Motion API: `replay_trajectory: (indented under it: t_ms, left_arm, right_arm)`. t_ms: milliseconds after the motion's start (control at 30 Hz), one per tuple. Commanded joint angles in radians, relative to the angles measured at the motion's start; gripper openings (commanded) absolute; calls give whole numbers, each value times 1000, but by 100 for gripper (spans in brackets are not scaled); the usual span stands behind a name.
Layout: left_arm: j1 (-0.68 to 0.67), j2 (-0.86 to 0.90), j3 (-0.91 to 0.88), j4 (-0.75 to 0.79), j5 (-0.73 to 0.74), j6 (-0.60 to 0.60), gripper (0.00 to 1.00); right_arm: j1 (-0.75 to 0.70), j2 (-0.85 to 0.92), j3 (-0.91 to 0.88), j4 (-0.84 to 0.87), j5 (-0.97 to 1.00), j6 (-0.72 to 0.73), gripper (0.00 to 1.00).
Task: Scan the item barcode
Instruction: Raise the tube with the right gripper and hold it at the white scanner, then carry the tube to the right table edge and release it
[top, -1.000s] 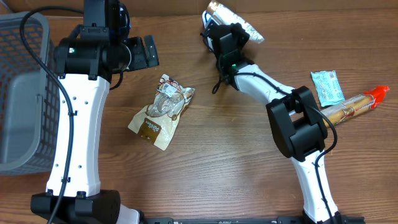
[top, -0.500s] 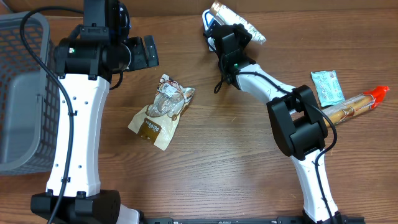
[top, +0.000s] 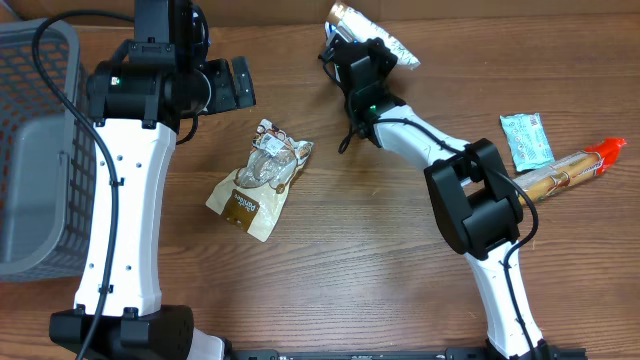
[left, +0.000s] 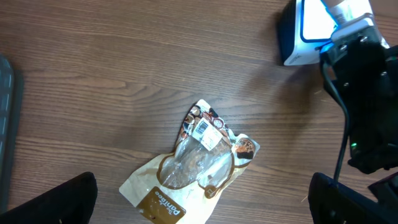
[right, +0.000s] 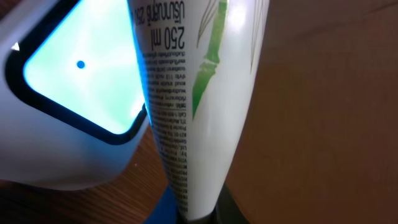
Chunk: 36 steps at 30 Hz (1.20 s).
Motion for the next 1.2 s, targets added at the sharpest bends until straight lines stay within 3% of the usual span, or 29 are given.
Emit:
replay_trajectory:
  t_ms: [0, 200, 367, 500, 667, 767, 867, 1000, 1167]
  left_arm:
    - [-5, -4, -5, 1, -12, 19, 100]
    - [-5, -4, -5, 1, -12, 19, 100]
    - [-5, -4, -5, 1, -12, 19, 100]
    - [-5, -4, -5, 1, -12, 19, 100]
    - [-5, -4, -5, 1, -12, 19, 99]
    - [-5, -4, -5, 1, -12, 19, 100]
    - [-5, -4, -5, 1, -12, 19, 99]
    - [-5, -4, -5, 1, -12, 19, 100]
    - [-5, -4, -5, 1, -12, 19, 100]
  right_arm:
    - [18, -42, 20, 23, 42, 23, 4]
    - [34, -166, 20, -83, 64, 92, 4]
    - [42, -370, 20, -386, -116, 276, 4]
    - [40, -543, 20, -654, -379, 499, 4]
    - [-8, -737, 20, -909, -659, 904, 4]
    - [-85, -829, 20, -1039, -681, 1186, 4]
    - [-203, -884, 20, -1172, -680, 1378, 4]
    - [-370, -883, -3, -1291, -680, 1507, 4]
    - [-508, -837, -152, -1225, -643, 1622, 4]
